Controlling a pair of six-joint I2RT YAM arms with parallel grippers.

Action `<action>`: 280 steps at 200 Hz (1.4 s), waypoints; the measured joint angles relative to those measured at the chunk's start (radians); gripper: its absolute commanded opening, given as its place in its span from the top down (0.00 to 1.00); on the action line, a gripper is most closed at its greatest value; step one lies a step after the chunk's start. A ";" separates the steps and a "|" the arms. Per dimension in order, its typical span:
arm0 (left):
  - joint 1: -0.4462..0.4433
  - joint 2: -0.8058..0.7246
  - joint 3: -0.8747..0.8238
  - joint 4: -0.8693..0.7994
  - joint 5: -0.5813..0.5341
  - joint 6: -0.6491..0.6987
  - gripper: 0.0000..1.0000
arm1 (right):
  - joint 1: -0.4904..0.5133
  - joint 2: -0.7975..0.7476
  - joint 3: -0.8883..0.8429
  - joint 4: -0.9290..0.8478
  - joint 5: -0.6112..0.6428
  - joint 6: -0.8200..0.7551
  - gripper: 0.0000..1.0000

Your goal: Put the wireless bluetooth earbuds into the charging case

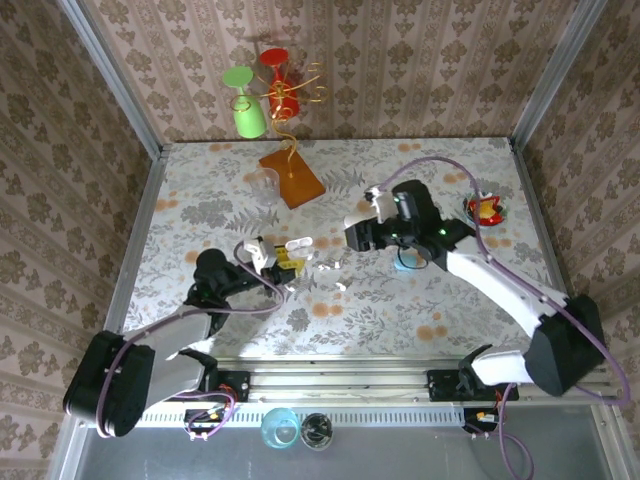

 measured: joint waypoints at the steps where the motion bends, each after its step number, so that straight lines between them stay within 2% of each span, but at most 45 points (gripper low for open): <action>1: 0.000 -0.002 -0.001 -0.002 0.000 0.002 1.00 | 0.003 0.010 0.009 -0.007 0.002 -0.003 0.33; 59: 0.004 -0.150 -0.093 -0.113 -0.019 0.074 1.00 | 0.133 0.374 0.395 -0.346 0.120 -0.173 0.33; 142: 0.005 -0.370 -0.160 -0.235 -0.023 0.069 1.00 | 0.234 0.791 0.800 -0.678 0.304 -0.274 0.47; 183: 0.010 -0.383 -0.160 -0.279 -0.028 0.075 1.00 | 0.264 0.919 0.937 -0.788 0.362 -0.290 0.52; 243: 0.011 -0.383 -0.160 -0.290 -0.030 0.082 1.00 | 0.294 1.051 1.093 -0.889 0.436 -0.292 0.53; 280: 0.011 -0.383 -0.160 -0.290 -0.030 0.082 1.00 | 0.295 1.093 1.123 -0.927 0.457 -0.308 0.53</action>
